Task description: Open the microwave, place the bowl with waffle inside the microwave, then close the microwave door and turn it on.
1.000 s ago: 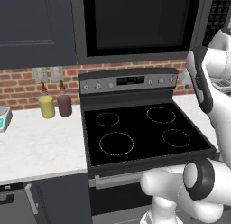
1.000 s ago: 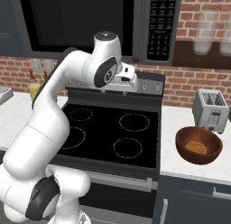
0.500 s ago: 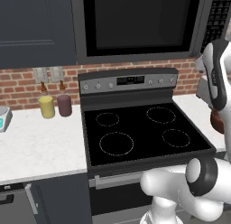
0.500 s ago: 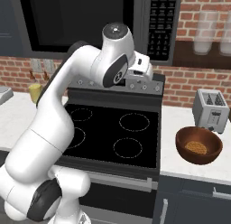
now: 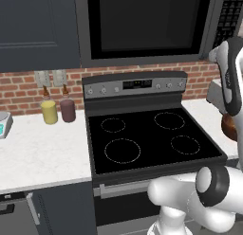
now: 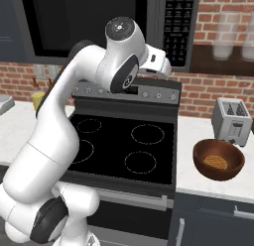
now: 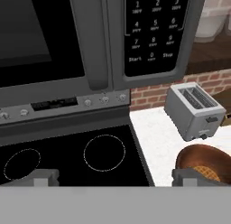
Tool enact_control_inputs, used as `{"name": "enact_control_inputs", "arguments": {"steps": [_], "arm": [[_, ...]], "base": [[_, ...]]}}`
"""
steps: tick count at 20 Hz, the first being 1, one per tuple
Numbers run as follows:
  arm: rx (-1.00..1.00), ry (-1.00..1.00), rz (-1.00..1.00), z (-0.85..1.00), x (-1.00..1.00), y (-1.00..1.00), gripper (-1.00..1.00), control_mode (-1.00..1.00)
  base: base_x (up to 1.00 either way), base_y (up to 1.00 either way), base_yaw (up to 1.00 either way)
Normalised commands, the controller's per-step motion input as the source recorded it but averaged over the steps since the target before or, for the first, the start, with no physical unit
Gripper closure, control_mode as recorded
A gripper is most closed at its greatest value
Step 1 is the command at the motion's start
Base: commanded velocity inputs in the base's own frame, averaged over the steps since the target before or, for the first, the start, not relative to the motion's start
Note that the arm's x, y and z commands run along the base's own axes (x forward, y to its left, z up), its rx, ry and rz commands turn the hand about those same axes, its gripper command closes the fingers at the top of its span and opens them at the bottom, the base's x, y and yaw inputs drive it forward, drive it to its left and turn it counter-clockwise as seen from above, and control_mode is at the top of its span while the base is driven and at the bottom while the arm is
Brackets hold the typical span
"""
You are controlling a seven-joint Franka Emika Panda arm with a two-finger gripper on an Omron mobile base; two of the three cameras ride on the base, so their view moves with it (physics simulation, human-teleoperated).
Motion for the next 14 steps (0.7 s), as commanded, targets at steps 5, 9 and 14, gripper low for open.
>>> {"name": "enact_control_inputs", "arguments": {"steps": [5, 9, 14], "arm": [[0.00, -0.01, 0.00, 0.49, 0.00, 0.00, -1.00, -1.00], [0.00, 0.00, 0.00, 0.28, 0.18, 0.00, -1.00, -1.00], [0.00, -0.01, 0.00, 0.01, 0.31, 0.25, -1.00, -1.00]], "base": [[0.00, 0.00, 0.00], [0.00, 0.00, 0.00], [0.00, 0.00, 0.00]]}}
